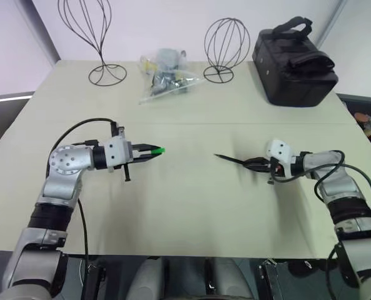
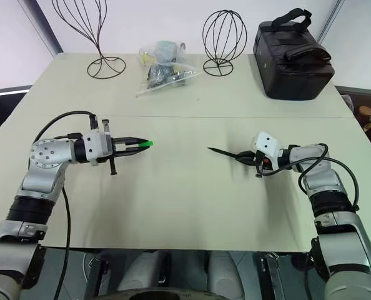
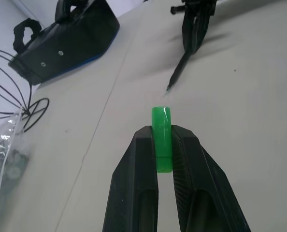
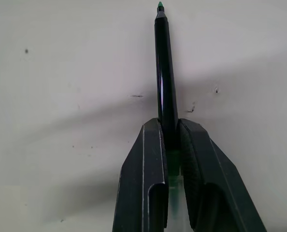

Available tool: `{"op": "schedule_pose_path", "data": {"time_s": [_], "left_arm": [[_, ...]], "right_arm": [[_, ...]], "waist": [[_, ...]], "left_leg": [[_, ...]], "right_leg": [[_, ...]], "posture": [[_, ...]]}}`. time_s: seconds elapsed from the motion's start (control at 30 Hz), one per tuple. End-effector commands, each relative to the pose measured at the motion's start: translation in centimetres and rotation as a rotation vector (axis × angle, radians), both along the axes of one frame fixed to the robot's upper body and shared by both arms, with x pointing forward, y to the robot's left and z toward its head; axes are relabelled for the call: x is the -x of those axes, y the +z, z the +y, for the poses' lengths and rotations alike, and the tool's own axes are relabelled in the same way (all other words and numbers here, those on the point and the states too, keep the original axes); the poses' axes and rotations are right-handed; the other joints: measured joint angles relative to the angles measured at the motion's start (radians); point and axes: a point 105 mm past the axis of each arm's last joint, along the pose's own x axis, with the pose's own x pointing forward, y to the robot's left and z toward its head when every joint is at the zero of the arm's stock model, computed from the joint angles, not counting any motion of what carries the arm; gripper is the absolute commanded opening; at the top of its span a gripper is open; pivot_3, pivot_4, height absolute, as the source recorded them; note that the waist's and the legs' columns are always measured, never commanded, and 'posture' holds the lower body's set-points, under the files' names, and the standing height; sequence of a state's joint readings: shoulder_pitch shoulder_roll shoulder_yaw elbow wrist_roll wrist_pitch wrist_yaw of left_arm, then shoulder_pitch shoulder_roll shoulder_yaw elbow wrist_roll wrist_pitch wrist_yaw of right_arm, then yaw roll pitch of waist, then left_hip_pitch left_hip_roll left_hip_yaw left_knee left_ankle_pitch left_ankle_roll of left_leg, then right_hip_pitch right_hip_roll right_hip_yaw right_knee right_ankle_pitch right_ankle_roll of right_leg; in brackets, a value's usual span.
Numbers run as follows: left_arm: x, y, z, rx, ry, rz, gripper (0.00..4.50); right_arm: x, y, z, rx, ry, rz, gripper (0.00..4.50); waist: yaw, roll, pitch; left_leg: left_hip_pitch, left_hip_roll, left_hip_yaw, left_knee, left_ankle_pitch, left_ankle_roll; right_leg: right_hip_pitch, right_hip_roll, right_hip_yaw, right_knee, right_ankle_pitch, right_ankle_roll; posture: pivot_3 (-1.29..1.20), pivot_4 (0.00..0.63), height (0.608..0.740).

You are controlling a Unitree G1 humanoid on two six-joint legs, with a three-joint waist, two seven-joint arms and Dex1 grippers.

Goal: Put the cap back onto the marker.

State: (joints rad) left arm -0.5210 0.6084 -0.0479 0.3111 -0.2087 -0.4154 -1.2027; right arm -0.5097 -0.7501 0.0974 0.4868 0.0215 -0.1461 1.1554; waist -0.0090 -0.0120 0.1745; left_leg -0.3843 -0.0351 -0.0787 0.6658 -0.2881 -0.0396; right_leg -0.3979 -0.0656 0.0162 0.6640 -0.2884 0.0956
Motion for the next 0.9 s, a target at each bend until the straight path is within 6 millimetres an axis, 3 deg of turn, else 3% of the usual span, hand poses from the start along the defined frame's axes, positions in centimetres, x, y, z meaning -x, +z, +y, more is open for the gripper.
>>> {"op": "schedule_pose_path", "data": {"time_s": [0.03, 0.3, 0.43, 0.63, 0.9], "left_arm": [[-0.3, 0.6, -0.4, 0.006, -0.041, -0.057, 0.00], [-0.7, -1.2, -1.9, -0.071, -0.215, -0.205, 0.00], [-1.2, -1.4, -2.7, -0.074, -0.241, -0.226, 0.00], [-1.8, -1.3, -3.7, -0.071, -0.255, -0.240, 0.00], [-2.8, 0.0, -4.4, -0.029, -0.195, -0.310, 0.00]], "right_arm": [[0.6, 2.4, 0.8, 0.056, 0.050, -0.119, 0.02], [2.0, 6.5, 3.3, 0.138, 0.104, -0.310, 0.02], [2.2, 7.5, 4.2, 0.168, 0.106, -0.377, 0.02], [2.2, 7.8, 4.3, 0.270, 0.102, -0.447, 0.02], [2.6, 7.9, 4.9, 0.259, 0.080, -0.457, 0.02]], "waist": [[-0.002, 0.000, 0.000], [-0.005, 0.000, 0.000], [-0.003, 0.000, 0.000], [-0.003, 0.000, 0.000], [-0.006, 0.000, 0.000]], "left_leg": [[-0.001, 0.000, 0.000, 0.000, 0.000, 0.000], [-0.002, -0.001, 0.001, 0.000, 0.000, 0.000], [-0.004, -0.001, 0.001, 0.000, 0.000, 0.000], [-0.006, -0.002, 0.001, 0.001, 0.000, 0.000], [-0.006, -0.002, 0.001, 0.001, 0.000, 0.000]], "right_leg": [[-0.001, 0.000, 0.000, 0.000, 0.000, 0.000], [-0.002, 0.001, 0.000, 0.000, 0.000, 0.000], [-0.004, 0.001, -0.001, 0.000, 0.000, 0.000], [-0.006, 0.001, -0.001, 0.000, 0.000, 0.000], [-0.006, 0.002, -0.001, 0.000, 0.000, 0.000]], "posture": [[0.00, 0.150, 0.740], [0.00, 0.150, 0.740], [0.00, 0.150, 0.740], [0.00, 0.150, 0.740], [0.00, 0.150, 0.740]]}}
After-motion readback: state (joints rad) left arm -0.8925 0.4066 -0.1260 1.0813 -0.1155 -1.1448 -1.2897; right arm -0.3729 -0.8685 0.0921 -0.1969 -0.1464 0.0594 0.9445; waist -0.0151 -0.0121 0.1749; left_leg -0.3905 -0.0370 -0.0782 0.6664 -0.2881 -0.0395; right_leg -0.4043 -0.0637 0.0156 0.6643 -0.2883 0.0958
